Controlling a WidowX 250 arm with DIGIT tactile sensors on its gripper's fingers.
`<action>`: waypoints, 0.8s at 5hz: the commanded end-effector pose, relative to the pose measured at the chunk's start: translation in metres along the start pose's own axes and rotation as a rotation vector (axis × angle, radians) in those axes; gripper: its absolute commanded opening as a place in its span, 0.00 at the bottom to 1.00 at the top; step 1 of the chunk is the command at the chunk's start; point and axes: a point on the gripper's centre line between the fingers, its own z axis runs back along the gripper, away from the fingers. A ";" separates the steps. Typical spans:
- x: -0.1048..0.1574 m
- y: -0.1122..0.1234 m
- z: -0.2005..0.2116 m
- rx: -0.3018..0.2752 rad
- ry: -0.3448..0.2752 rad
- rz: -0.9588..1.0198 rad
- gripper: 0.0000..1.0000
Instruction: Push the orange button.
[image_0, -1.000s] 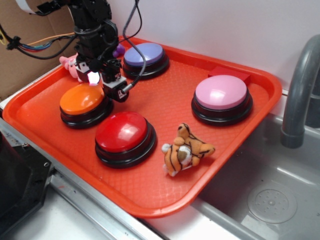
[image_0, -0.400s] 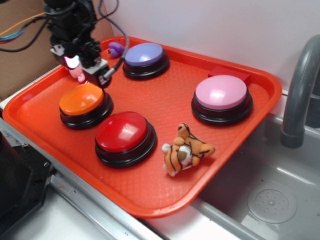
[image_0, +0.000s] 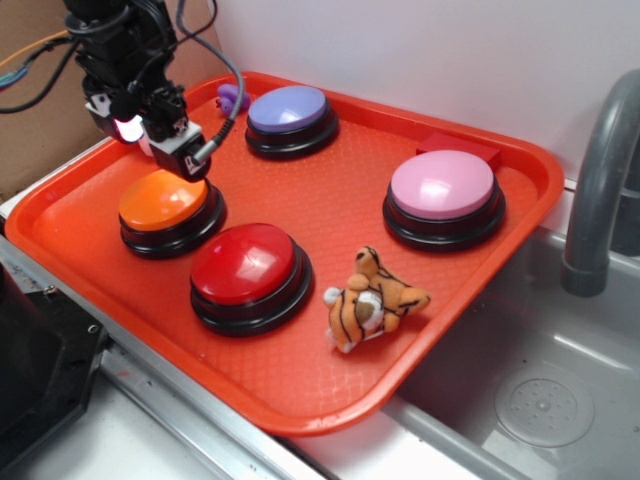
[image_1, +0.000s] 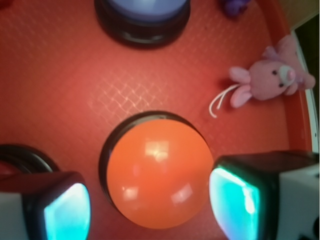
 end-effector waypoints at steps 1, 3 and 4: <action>0.023 0.003 0.016 -0.100 -0.065 0.028 1.00; 0.021 -0.003 0.027 -0.124 -0.050 0.044 1.00; 0.021 -0.001 0.034 -0.105 -0.046 0.079 1.00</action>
